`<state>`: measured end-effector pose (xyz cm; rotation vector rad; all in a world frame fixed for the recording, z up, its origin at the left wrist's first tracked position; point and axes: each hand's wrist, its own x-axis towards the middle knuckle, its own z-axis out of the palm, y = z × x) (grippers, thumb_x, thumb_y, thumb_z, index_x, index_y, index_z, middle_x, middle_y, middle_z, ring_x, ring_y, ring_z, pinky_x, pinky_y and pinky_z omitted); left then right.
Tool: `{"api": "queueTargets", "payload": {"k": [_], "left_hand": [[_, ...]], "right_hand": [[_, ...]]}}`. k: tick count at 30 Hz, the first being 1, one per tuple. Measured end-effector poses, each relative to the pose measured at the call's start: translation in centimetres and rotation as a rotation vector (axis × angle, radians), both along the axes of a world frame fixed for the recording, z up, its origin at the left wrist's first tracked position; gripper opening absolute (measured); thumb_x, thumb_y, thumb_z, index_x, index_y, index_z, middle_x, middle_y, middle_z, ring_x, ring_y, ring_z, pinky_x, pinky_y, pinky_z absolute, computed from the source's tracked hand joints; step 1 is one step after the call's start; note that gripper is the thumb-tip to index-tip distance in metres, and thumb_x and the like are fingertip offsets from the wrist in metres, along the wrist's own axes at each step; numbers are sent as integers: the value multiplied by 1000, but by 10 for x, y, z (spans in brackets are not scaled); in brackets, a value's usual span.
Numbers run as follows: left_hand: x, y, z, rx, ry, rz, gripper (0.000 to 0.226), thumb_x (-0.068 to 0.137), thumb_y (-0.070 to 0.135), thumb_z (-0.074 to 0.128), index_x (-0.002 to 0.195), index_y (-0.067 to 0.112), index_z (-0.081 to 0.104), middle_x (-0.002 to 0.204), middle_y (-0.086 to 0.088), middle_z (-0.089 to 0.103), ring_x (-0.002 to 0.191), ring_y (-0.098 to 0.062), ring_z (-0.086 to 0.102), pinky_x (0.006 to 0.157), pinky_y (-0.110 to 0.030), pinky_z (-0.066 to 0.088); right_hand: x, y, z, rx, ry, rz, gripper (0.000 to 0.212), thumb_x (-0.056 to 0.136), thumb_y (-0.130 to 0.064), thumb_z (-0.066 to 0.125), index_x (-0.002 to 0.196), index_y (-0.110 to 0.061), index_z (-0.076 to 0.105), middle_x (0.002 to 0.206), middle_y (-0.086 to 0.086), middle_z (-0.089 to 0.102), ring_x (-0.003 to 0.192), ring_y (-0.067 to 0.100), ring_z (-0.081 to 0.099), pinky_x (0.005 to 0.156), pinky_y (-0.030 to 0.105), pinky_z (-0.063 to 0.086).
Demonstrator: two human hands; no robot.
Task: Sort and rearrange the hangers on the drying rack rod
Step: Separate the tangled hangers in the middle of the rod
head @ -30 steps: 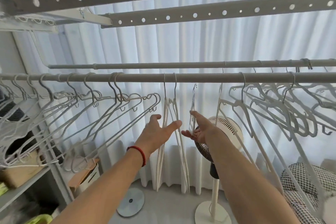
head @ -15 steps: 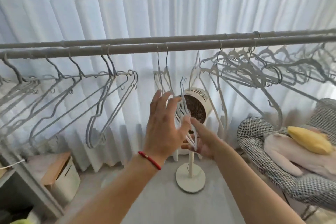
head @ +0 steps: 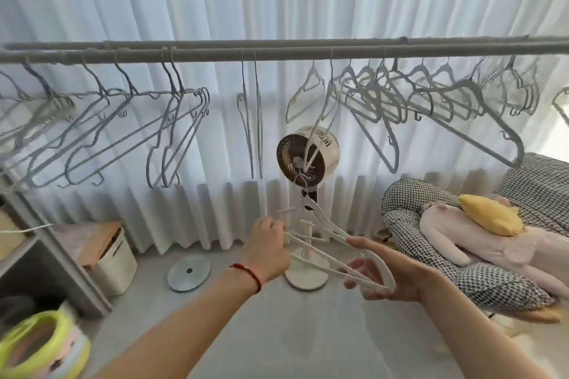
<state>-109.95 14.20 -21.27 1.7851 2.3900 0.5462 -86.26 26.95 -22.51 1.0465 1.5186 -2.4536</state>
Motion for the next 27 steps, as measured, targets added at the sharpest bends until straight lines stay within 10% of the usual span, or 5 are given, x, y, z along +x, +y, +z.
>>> {"api": "queueTargets", "payload": {"k": [5, 10, 15, 20, 27], "left_hand": [[15, 1, -13, -286, -67, 128, 107, 76, 41, 74, 159, 11, 13, 163, -15, 21, 151, -33, 20, 122, -46, 25], [26, -34, 9, -124, 56, 163, 26, 83, 38, 64, 105, 25, 58, 99, -2, 66, 97, -24, 63, 84, -40, 52], [22, -80, 64, -203, -36, 135, 36, 85, 40, 76, 68, 23, 49, 64, 11, 51, 61, -6, 50, 57, -22, 39], [12, -108, 123, -330, -138, 276, 19, 85, 37, 76, 81, 20, 68, 70, 4, 58, 60, -8, 51, 56, -24, 37], [41, -95, 172, -225, -644, 380, 22, 102, 7, 48, 86, 1, 62, 72, -12, 56, 47, -16, 47, 48, -28, 45]], "right_hand": [[63, 18, -6, -92, 125, 276, 69, 85, -62, 69, 114, 0, 67, 99, 24, 60, 43, 20, 59, 38, 24, 38], [79, 37, -9, -124, 205, 486, 97, 93, -64, 50, 142, 19, 41, 98, 15, 59, 48, 13, 61, 40, 19, 43], [61, 47, 6, 51, 49, 422, 88, 79, -59, 75, 132, 9, 60, 121, 31, 66, 81, 34, 71, 58, 30, 55], [9, 28, 47, 969, -88, 165, 62, 84, -71, 64, 106, -15, 74, 107, 9, 74, 101, 26, 69, 90, 40, 53], [-94, 52, 92, 824, 77, -283, 132, 50, -93, 60, 146, -4, 45, 133, 11, 58, 123, 32, 54, 104, 51, 47]]}}
